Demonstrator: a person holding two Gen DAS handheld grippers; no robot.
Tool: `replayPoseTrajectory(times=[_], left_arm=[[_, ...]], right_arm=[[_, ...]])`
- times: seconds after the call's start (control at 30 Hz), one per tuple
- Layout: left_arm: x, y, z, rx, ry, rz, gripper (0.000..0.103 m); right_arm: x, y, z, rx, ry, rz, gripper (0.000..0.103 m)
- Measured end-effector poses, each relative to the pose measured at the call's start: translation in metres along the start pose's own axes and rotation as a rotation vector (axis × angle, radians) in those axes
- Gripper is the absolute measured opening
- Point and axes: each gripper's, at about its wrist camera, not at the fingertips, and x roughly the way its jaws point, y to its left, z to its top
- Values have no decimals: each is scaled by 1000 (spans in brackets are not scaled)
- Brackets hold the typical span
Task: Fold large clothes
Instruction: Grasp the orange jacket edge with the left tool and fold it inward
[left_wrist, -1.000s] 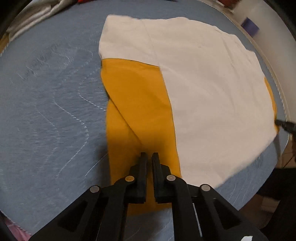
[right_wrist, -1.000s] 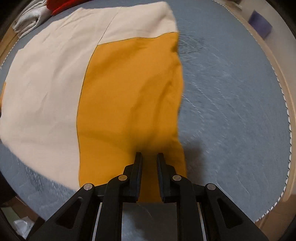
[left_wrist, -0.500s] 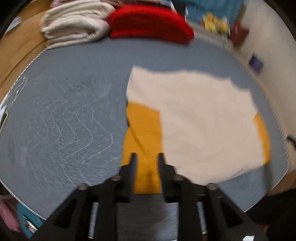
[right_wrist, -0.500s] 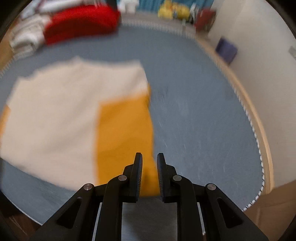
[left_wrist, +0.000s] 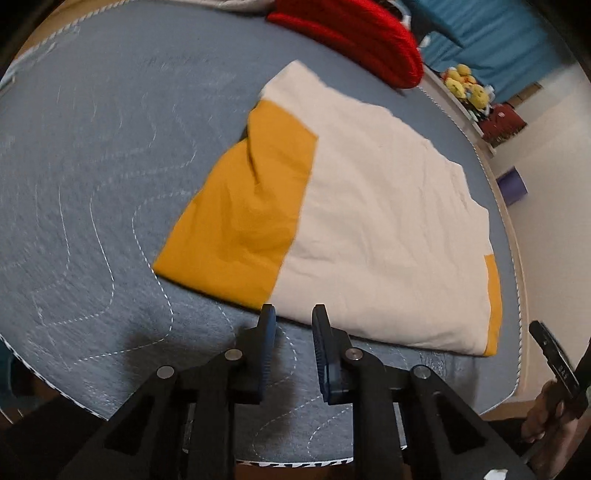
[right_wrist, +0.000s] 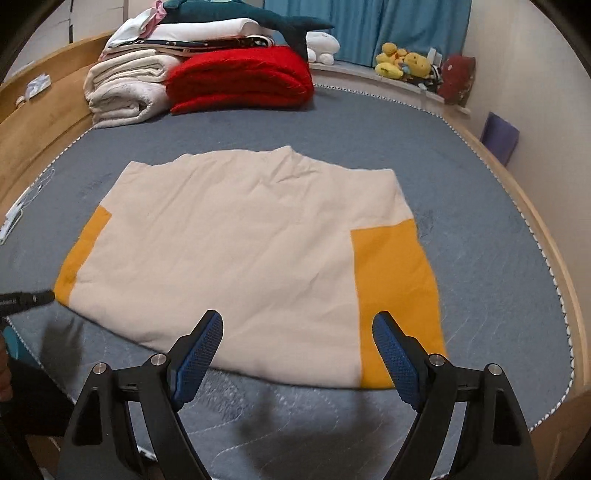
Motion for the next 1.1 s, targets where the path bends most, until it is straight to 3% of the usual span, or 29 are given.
replayPoseTrajectory(times=[0.13,0.2,0.33,0.77,0.9,1.0,1.07,1.1], left_arm=[[14,19,-3,-167,54,-57,23],[21,30,-3,-238,60,-46,35],[35,45,-4,-367,55,-97,38],[51,42,19,-445,-127,-155,44],[49,31,23,-387,-162,-146,14],[33,11,33,-296,-202,-127,10],[18,4,37,-268,-220,-136,9],[9,0,40,-254,-227,-138,7]], right_arm=[[6,-10,10,63,16,43,72],[9,-13,11,71,25,61,72],[10,-22,13,81,32,87,71],[6,-39,9,70,28,125,71],[4,-41,12,92,18,135,65],[4,-35,15,109,4,165,49],[4,-29,18,120,-4,200,13],[5,-25,20,127,-7,224,9]])
